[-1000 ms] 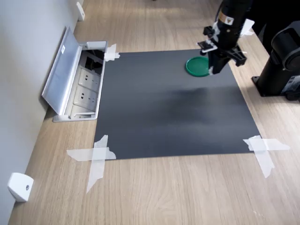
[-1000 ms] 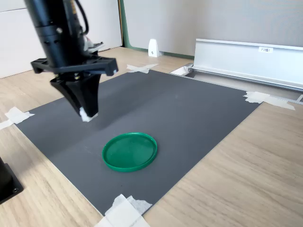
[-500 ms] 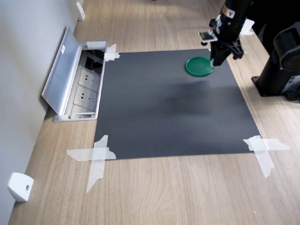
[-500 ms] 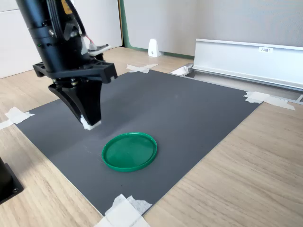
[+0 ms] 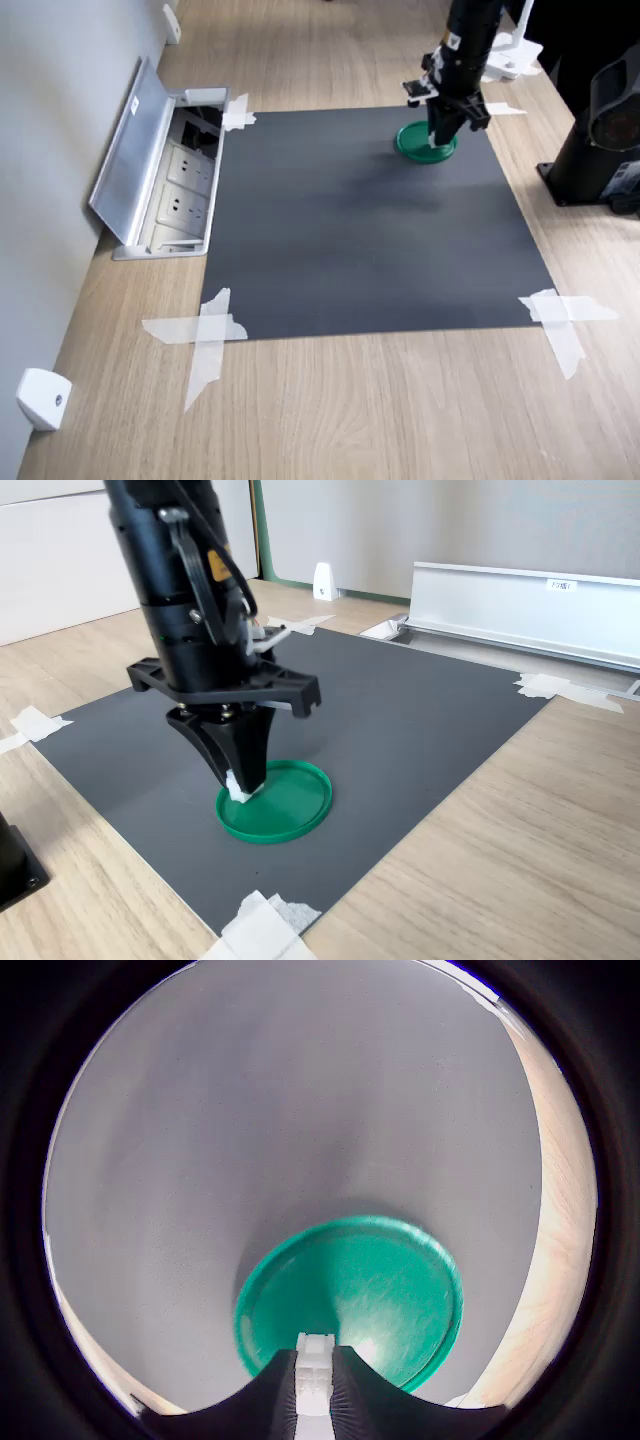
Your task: Grasp a white terminal and put it on the green lid.
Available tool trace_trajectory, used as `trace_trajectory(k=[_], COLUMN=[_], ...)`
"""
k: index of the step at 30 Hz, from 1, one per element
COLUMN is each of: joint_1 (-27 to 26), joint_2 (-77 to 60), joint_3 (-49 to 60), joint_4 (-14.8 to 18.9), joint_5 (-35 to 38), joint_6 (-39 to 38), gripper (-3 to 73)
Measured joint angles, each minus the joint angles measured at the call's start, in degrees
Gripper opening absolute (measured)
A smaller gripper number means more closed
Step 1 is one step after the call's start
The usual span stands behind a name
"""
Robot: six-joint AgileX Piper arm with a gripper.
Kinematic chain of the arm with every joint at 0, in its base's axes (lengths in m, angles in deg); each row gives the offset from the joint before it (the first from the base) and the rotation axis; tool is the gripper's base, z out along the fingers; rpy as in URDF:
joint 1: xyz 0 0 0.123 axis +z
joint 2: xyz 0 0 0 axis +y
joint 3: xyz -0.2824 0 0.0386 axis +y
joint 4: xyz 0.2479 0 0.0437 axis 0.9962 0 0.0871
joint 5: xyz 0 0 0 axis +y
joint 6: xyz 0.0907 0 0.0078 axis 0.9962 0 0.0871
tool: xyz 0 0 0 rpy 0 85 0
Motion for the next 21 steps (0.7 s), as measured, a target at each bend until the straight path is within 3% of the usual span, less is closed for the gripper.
trace_trajectory(k=[14, 17, 21], joint_1=[-0.1, -0.1, -0.1], joint_2=[4.2, 4.4, 4.6], joint_3=[-3.4, -3.6, -3.6], joint_4=[-2.2, -2.5, -2.8], joint_5=[-0.4, -0.4, -0.3], joint_6=[0.2, 0.2, 0.1], gripper=[9.8, 14.5, 27.6])
